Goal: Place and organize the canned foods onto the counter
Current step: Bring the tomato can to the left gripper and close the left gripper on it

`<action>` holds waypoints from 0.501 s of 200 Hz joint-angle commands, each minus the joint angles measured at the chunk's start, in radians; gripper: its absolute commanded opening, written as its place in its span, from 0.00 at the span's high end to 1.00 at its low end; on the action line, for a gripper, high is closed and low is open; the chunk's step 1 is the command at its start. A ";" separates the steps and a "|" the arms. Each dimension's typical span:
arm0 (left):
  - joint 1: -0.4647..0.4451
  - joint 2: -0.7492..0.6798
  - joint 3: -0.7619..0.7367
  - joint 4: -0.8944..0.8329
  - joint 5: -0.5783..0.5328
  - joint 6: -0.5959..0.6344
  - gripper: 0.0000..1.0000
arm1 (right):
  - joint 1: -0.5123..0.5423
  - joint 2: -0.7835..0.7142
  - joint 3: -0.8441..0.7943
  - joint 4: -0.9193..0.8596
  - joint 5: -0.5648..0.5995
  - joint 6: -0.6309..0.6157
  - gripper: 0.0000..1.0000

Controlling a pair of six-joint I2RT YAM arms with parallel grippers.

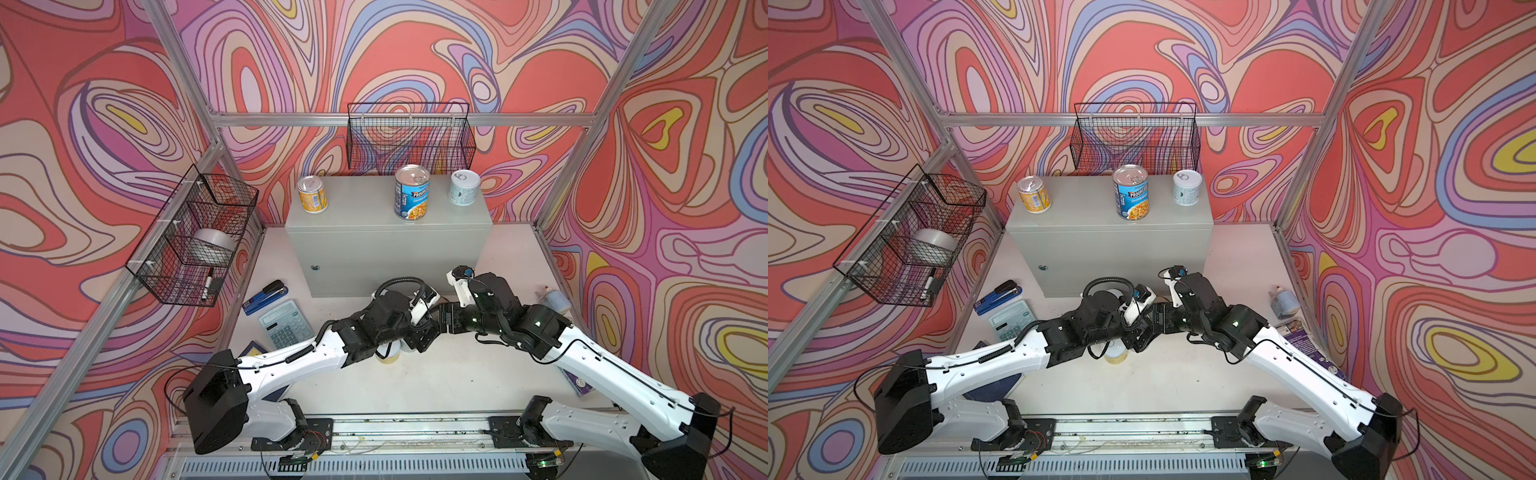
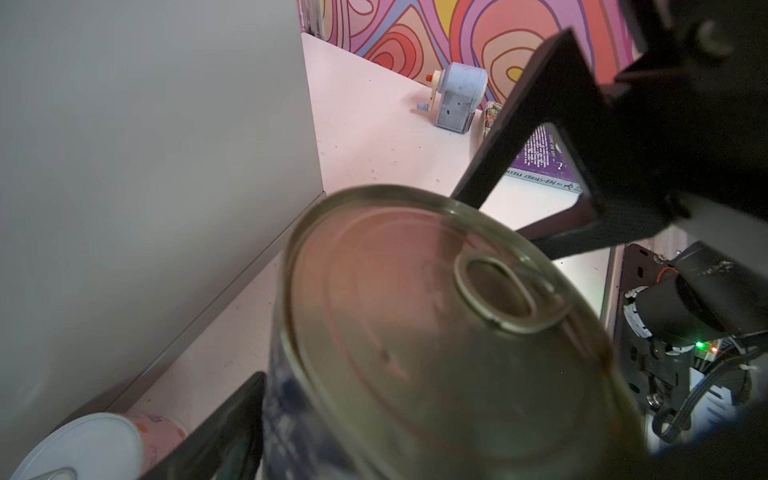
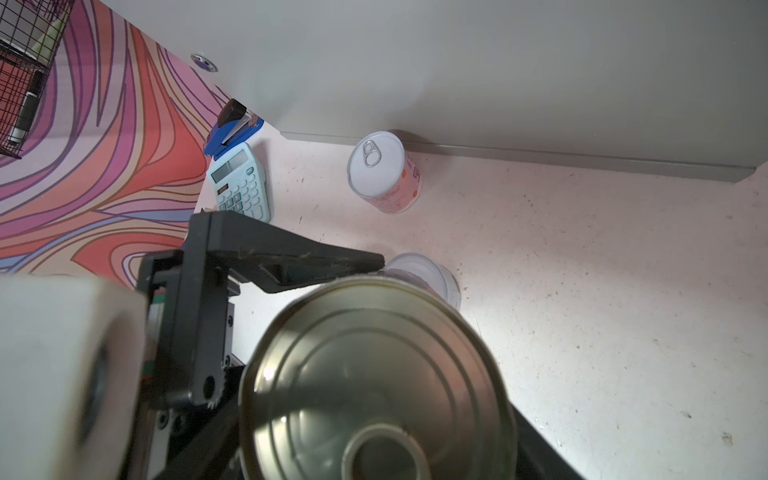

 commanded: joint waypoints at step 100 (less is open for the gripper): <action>-0.001 0.028 0.051 0.059 0.018 0.035 0.42 | -0.004 -0.036 0.025 0.104 -0.039 -0.008 0.55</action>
